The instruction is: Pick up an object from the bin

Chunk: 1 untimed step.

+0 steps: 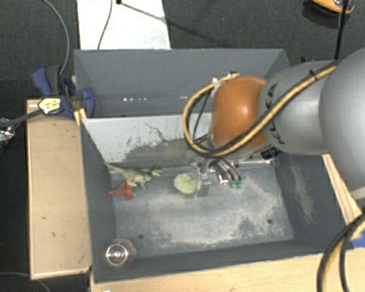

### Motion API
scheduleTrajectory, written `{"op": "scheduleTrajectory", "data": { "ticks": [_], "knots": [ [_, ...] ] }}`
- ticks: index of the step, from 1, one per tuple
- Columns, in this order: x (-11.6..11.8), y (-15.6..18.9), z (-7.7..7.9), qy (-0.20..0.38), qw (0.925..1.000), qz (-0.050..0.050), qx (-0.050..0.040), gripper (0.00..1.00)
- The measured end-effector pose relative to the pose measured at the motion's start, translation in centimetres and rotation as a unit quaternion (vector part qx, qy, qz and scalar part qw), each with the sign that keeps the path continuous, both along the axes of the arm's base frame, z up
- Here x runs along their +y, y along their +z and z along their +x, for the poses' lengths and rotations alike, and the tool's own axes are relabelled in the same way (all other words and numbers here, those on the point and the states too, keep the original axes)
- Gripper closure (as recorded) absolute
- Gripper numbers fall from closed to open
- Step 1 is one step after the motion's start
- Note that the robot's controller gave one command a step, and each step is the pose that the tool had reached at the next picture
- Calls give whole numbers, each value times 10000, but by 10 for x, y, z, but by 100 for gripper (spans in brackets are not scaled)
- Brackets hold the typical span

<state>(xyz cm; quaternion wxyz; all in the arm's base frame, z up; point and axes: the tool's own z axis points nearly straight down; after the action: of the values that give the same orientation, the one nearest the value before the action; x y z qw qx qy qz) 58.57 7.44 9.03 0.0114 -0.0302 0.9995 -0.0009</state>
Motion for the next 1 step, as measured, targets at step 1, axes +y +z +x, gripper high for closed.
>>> {"op": "scheduleTrajectory", "data": {
  "ticks": [1],
  "knots": [
    [32, -14, 3, 115, 9999, 17, -11, 100]
  ]
}}
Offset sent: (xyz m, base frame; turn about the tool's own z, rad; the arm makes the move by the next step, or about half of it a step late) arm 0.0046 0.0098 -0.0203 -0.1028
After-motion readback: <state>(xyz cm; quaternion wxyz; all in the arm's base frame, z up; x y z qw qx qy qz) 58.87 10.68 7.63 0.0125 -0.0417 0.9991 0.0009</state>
